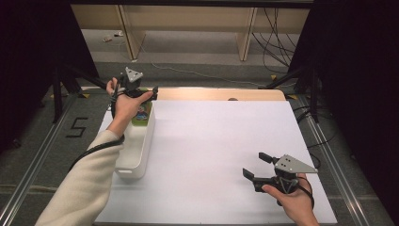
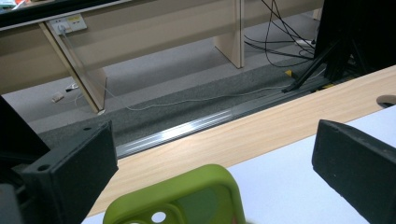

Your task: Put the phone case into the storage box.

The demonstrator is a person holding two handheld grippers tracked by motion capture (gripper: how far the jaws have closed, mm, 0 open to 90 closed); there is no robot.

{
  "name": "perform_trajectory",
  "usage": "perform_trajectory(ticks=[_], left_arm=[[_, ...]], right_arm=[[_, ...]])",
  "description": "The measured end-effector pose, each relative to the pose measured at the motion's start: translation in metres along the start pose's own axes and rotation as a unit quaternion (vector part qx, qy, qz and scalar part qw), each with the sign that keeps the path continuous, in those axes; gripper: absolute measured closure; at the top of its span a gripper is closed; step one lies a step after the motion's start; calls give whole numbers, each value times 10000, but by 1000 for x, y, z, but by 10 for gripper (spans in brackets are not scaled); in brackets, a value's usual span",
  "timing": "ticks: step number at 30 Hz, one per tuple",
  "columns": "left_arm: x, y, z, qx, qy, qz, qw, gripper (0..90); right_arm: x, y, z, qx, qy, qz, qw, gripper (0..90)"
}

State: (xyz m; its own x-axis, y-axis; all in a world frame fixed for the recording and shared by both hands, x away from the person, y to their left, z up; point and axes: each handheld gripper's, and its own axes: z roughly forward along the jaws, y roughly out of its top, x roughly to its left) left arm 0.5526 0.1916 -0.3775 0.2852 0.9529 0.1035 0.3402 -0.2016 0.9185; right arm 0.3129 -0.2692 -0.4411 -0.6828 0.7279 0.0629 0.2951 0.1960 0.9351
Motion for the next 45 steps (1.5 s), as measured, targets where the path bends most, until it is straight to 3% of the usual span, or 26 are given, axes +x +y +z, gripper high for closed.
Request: perform_trajectory(ticks=[9, 21, 36, 45], left_arm=[[2, 5, -12, -115, -46, -108, 9999, 0], [7, -2, -31, -91, -114, -90, 9999, 0], [1, -13, -48, -72, -238, -157, 9996, 0], [-2, -15, -60, -182, -344, -142, 9991, 0]], right_arm=[[0, 0, 0, 31, -11, -8, 10000, 155], [1, 0, 0, 14, -19, -17, 10000, 155], [1, 0, 0, 7, -28, -4, 10000, 155], [0, 1, 0, 1, -30, -19, 10000, 155]])
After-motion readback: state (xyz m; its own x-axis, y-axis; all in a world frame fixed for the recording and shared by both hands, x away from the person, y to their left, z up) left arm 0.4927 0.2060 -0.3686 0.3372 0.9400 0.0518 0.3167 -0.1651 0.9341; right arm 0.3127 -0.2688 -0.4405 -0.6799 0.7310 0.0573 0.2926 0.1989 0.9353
